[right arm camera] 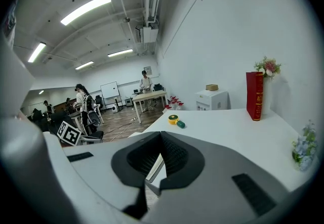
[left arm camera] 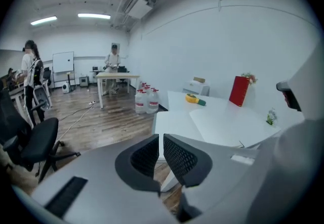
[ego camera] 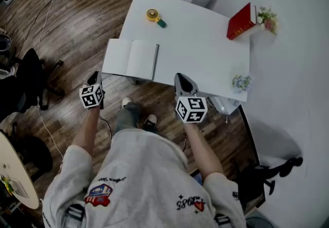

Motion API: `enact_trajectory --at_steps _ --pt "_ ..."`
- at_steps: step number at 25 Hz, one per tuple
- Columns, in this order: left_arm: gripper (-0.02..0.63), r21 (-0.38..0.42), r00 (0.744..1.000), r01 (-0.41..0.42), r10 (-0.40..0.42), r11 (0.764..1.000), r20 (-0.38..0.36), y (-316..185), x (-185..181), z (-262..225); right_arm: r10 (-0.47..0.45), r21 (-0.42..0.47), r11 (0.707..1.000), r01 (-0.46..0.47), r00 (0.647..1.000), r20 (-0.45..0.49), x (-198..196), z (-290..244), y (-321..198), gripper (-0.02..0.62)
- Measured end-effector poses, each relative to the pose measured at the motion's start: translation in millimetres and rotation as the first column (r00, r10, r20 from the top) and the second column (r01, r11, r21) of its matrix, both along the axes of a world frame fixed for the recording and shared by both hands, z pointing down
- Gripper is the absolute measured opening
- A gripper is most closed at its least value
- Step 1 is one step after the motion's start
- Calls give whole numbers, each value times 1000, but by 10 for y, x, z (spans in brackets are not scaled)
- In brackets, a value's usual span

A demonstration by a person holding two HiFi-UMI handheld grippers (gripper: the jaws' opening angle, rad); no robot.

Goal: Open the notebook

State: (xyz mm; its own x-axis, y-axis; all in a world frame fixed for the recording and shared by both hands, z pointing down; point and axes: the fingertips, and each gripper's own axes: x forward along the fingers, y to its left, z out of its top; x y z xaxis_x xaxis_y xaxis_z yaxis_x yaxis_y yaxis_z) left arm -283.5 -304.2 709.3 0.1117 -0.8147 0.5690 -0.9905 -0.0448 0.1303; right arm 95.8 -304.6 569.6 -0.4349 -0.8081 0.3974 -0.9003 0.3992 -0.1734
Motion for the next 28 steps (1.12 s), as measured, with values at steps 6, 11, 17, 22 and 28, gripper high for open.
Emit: enact_trajectory --at_steps 6,11,17,22,28 --pt "5 100 994 -105 102 989 41 40 415 -641 -50 65 997 49 999 12 -72 -206 103 0" --pt "5 201 985 -169 160 965 60 103 726 -1218 -95 117 989 90 995 39 -172 -429 200 -5" --pt "5 355 973 -232 217 906 81 222 1042 -2029 -133 193 973 125 991 31 -303 -714 242 -5" --pt "5 416 962 -270 263 868 75 357 1207 -2493 -125 271 956 112 992 33 -378 -1005 287 -5" --pt "5 462 959 -276 274 843 74 502 1273 -2646 -109 343 935 92 994 31 -387 -1253 382 -5"
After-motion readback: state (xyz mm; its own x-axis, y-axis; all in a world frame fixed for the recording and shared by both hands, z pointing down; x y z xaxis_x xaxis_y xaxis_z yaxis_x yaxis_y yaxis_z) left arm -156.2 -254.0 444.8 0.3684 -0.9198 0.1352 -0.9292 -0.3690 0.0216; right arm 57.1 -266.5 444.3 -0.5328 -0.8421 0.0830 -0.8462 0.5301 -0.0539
